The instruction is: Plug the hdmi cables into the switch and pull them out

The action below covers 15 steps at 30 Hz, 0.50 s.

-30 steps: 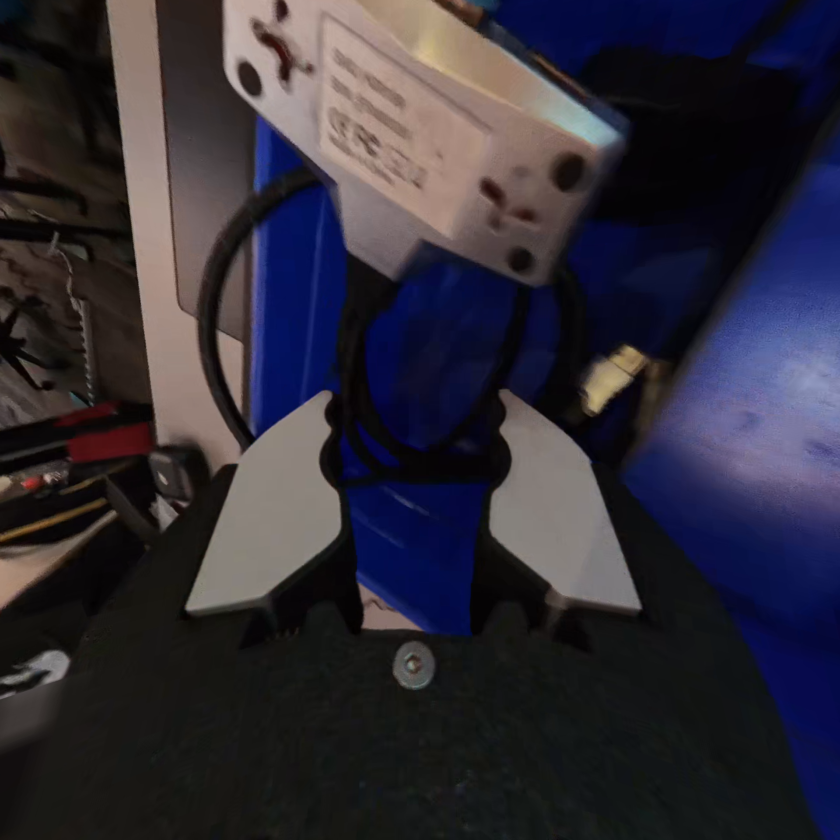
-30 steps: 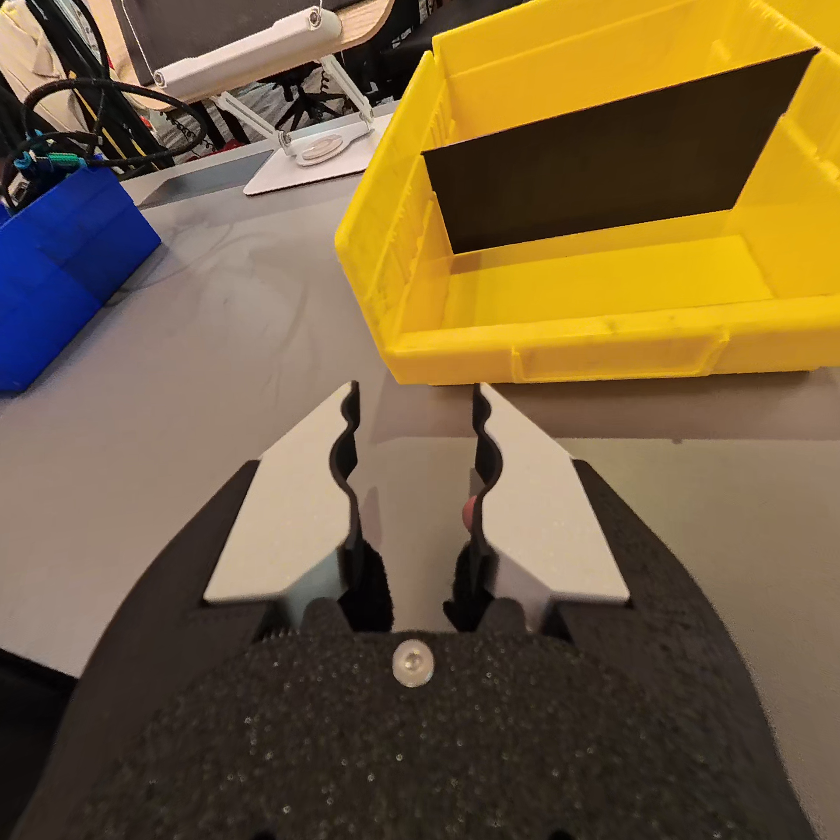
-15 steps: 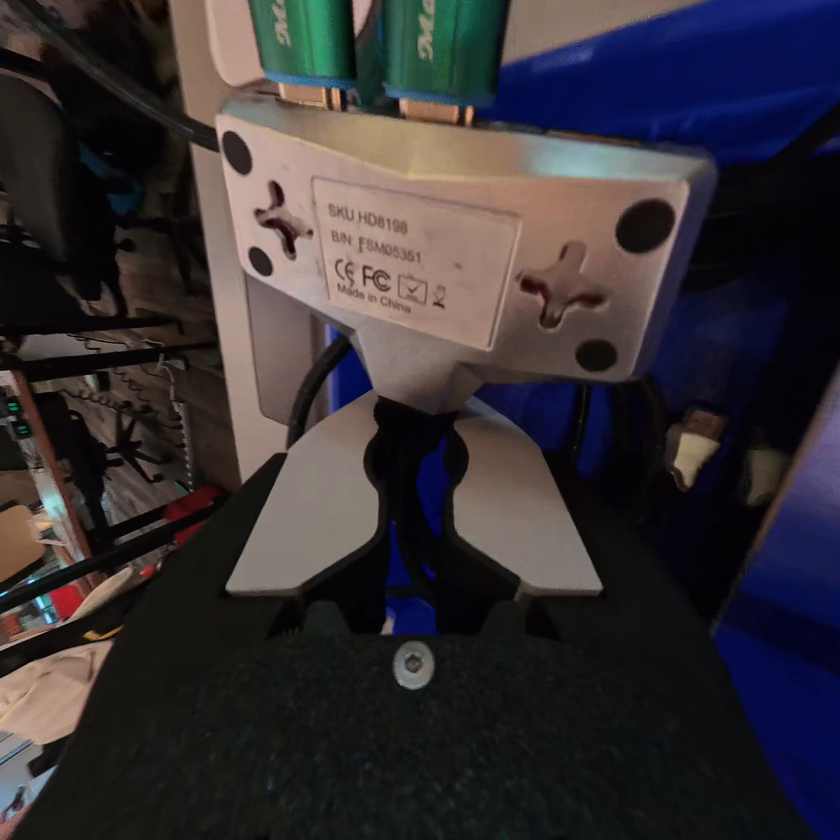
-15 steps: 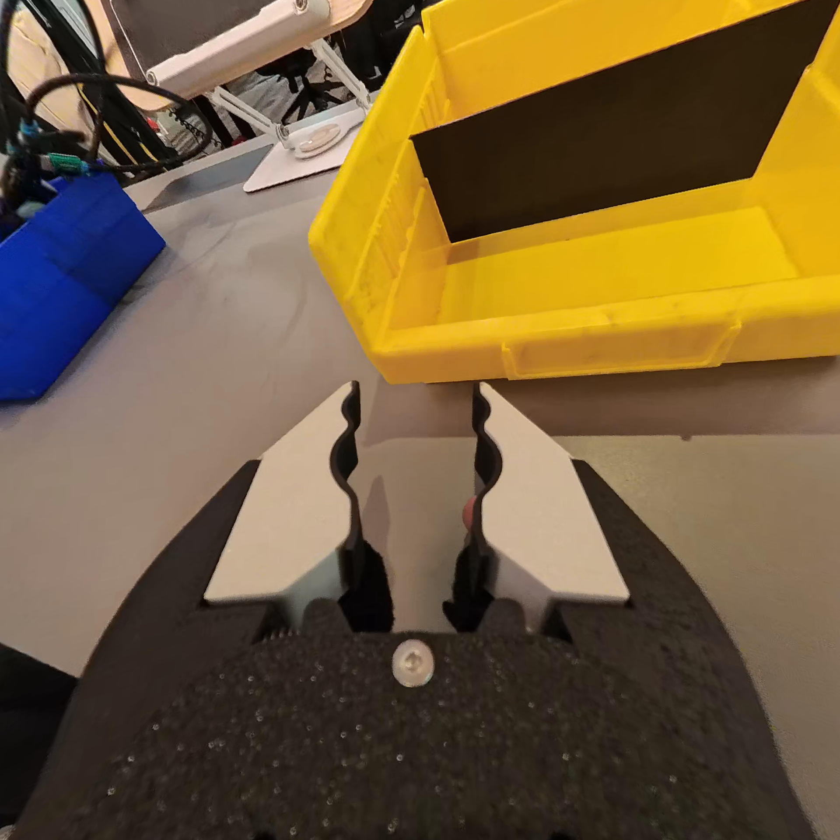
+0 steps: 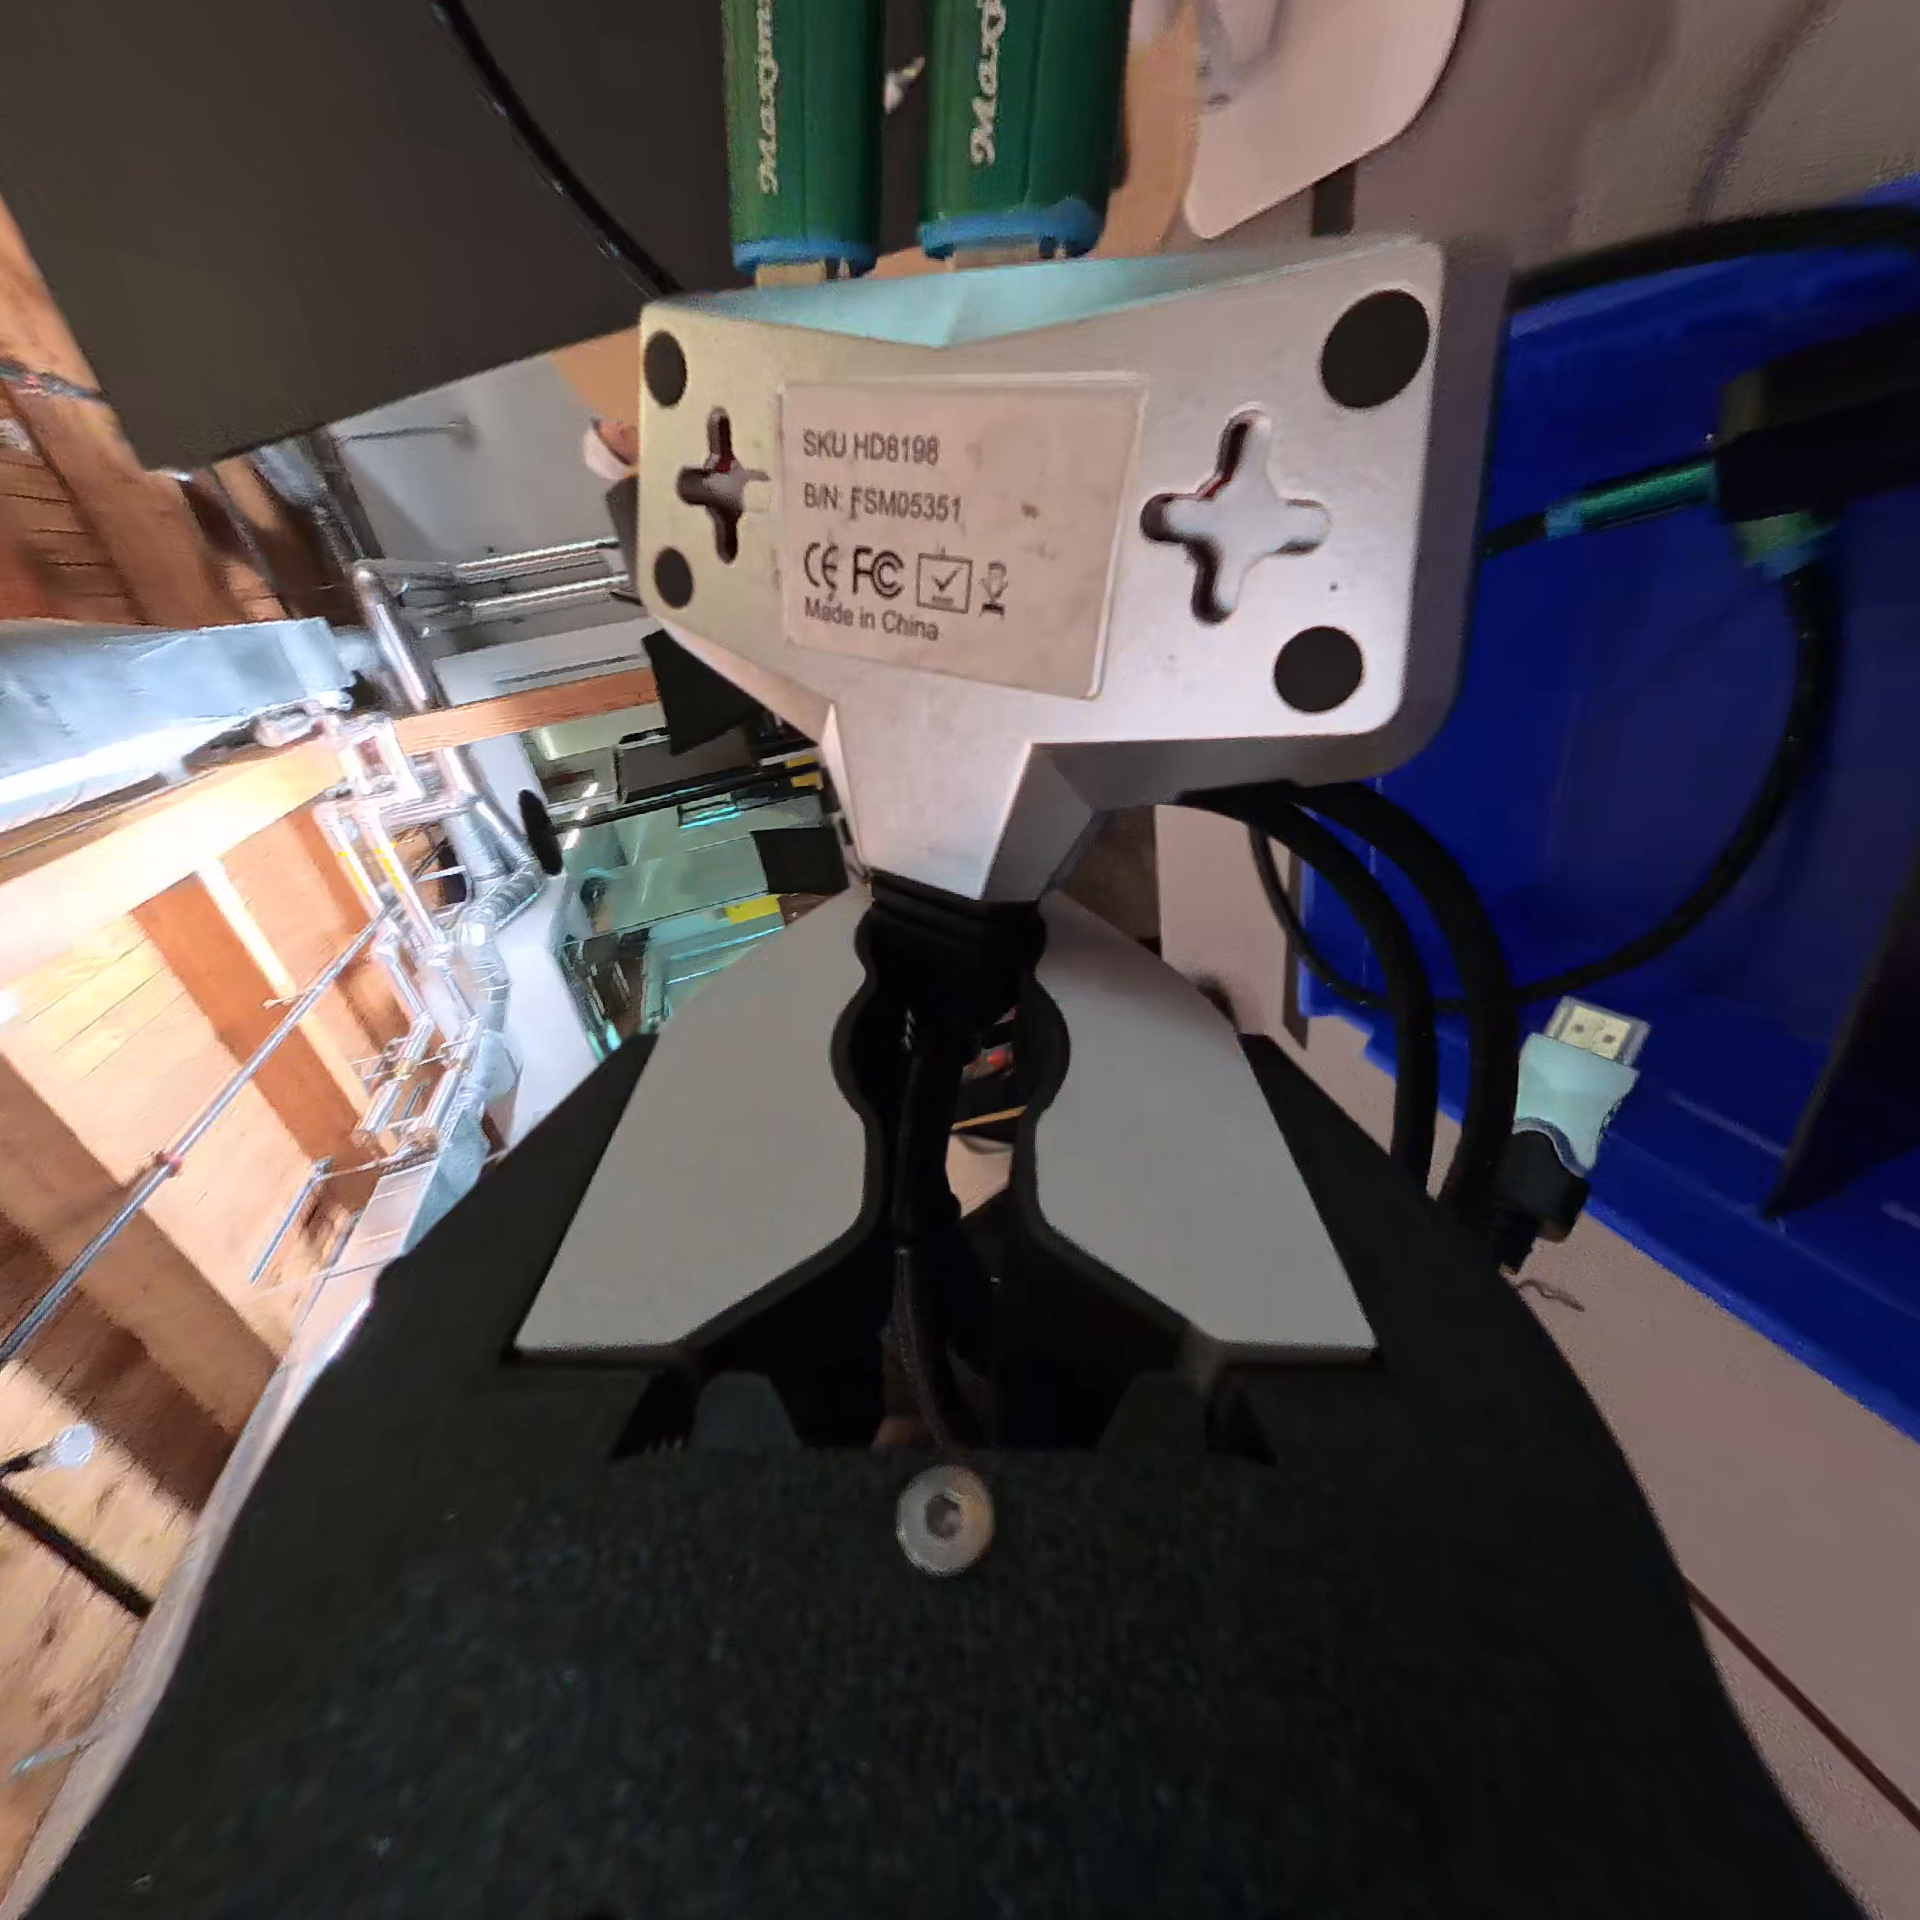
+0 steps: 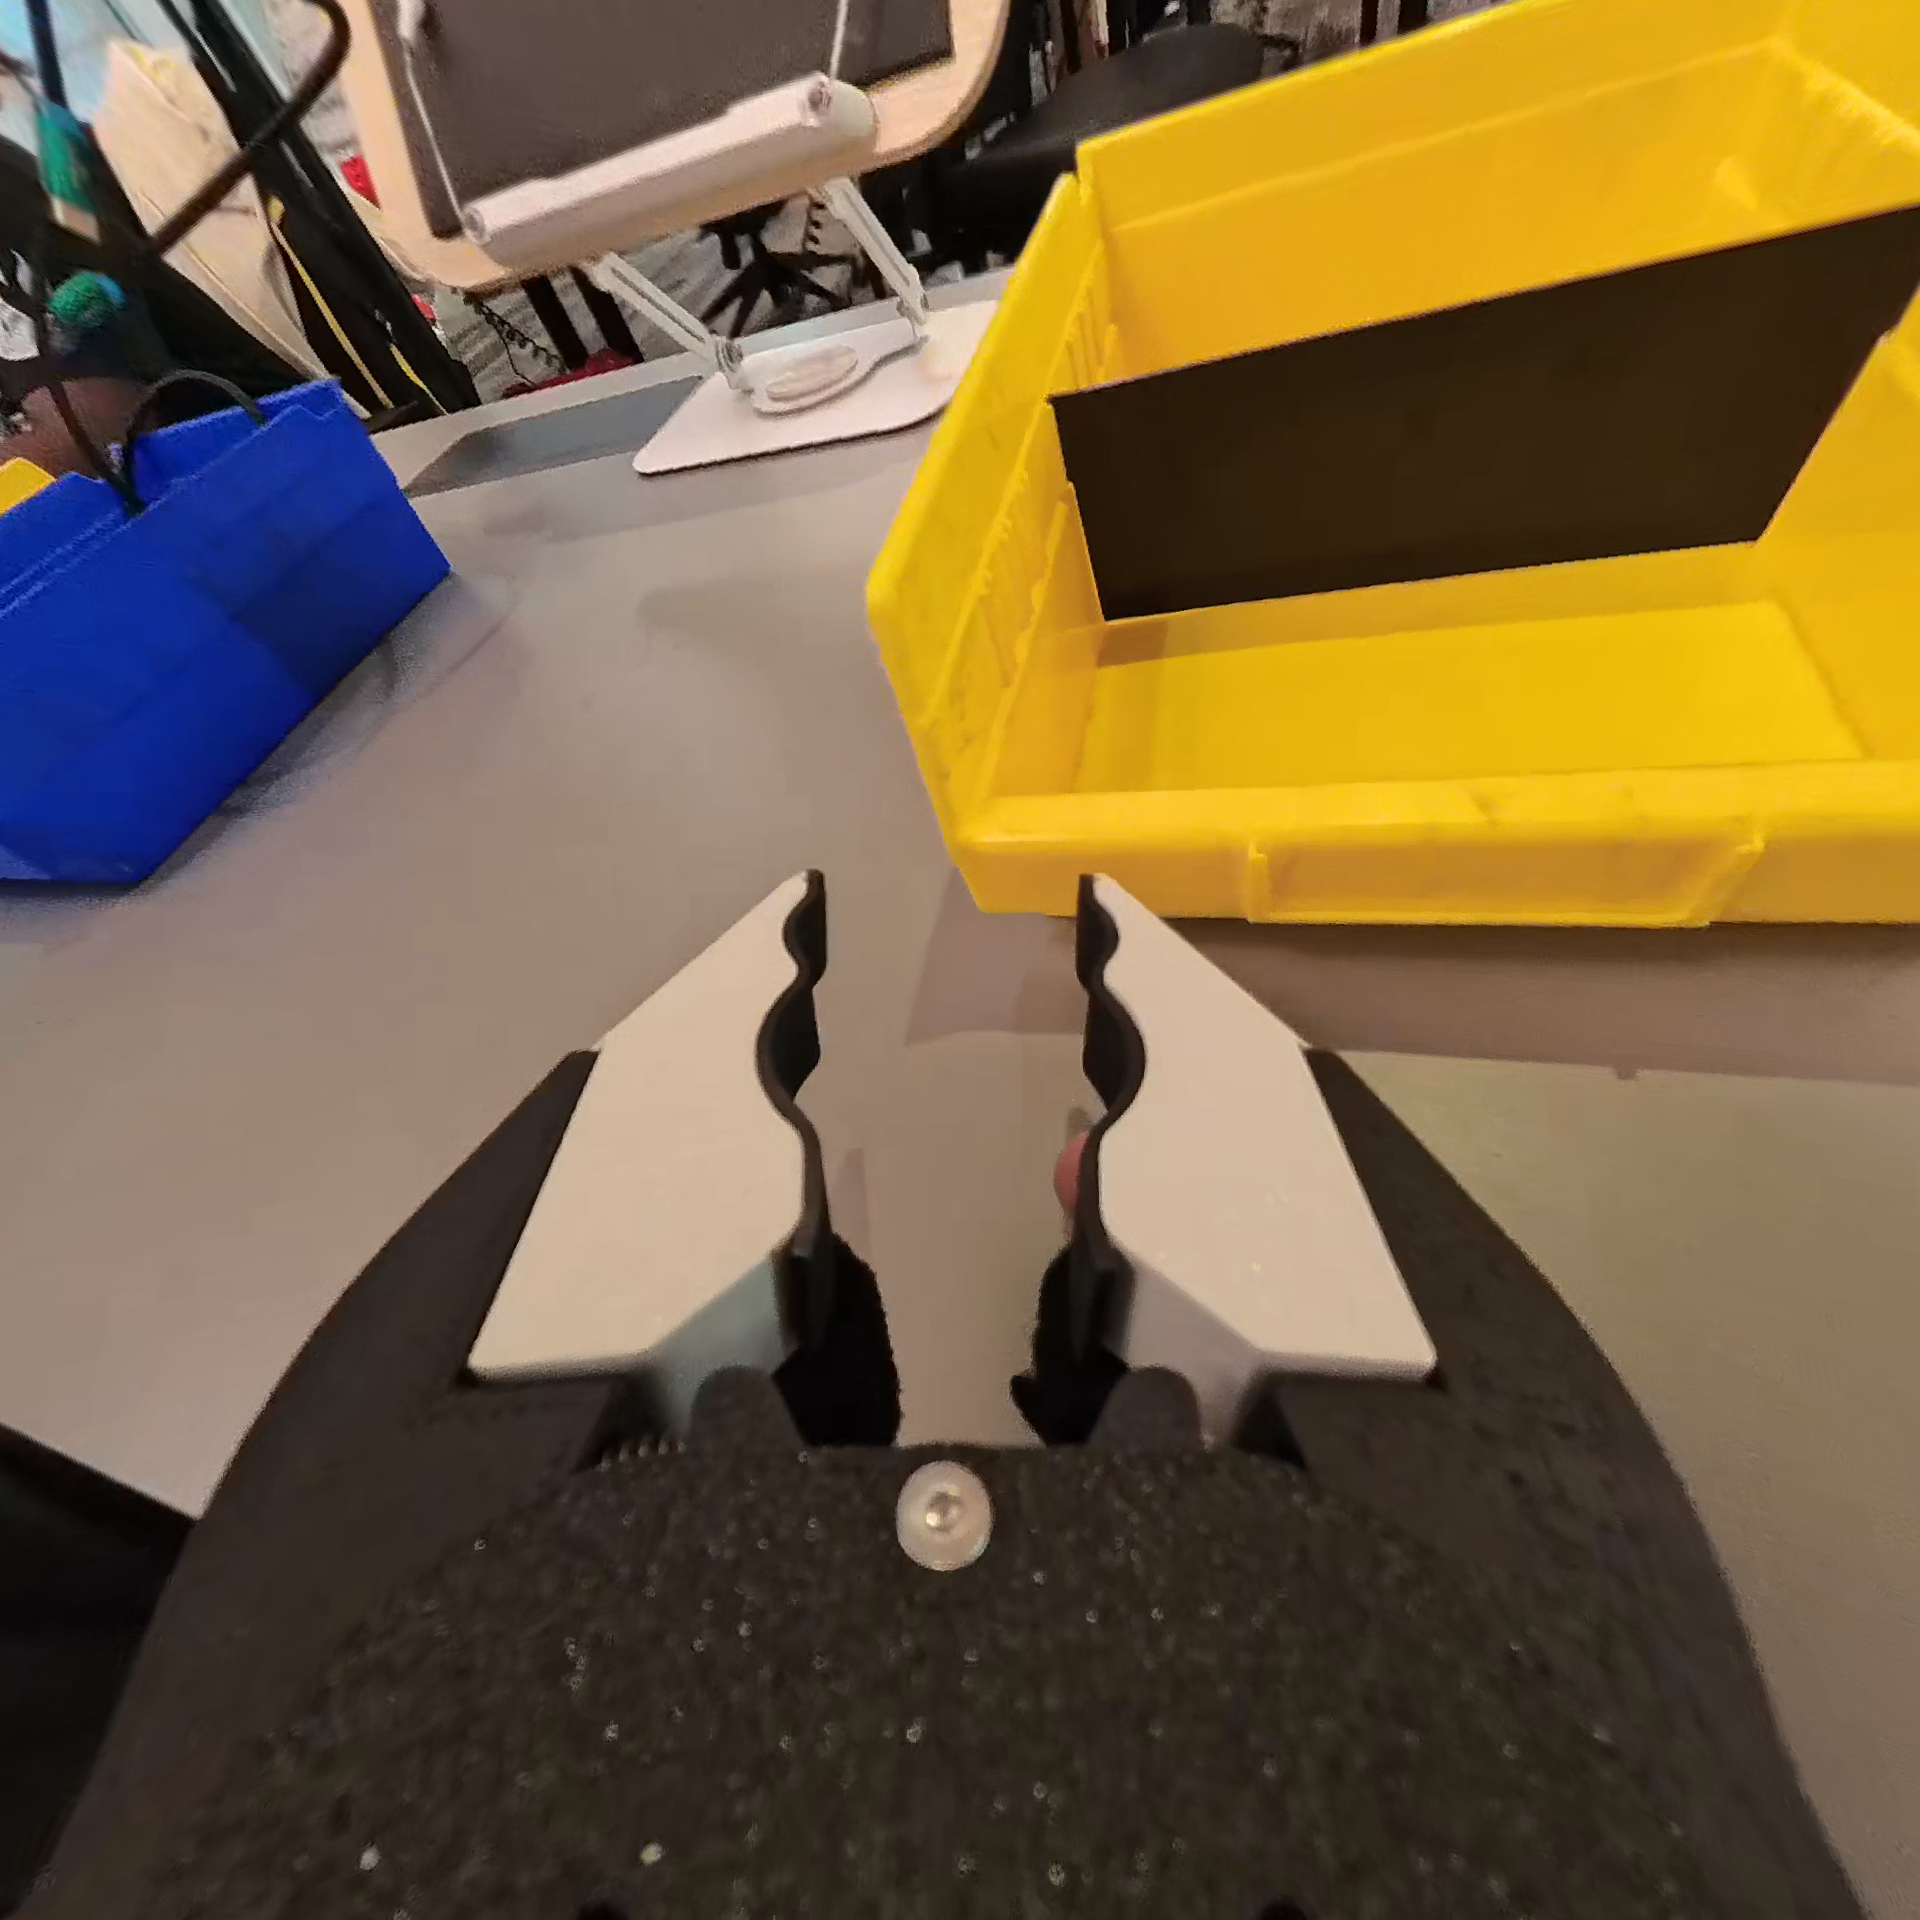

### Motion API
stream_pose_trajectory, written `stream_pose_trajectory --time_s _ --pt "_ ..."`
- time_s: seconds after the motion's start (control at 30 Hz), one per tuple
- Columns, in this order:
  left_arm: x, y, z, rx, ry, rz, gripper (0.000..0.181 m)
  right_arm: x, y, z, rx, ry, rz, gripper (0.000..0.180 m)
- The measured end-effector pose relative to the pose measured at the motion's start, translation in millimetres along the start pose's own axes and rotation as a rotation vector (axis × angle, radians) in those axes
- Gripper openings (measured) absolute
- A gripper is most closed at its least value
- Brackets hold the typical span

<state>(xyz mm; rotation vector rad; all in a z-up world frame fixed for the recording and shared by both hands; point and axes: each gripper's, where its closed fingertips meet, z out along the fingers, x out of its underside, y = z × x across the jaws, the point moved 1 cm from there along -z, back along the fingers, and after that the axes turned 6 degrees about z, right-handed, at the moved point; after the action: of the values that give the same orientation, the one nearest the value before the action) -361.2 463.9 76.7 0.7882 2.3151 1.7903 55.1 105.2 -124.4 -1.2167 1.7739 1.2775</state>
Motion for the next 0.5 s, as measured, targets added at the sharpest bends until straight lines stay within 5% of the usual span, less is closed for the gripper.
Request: stream_pose_trajectory --time_s 0.23,0.5 --pt "23 53 -45 -0.211 0.107 -0.049 0.021 -6 25 -7 -0.058 -0.05 -0.042 0.05" --pt "70 127 -99 -0.538 0.271 -0.232 0.02 47 82 -3 -0.337 0.308 -0.078 0.043"
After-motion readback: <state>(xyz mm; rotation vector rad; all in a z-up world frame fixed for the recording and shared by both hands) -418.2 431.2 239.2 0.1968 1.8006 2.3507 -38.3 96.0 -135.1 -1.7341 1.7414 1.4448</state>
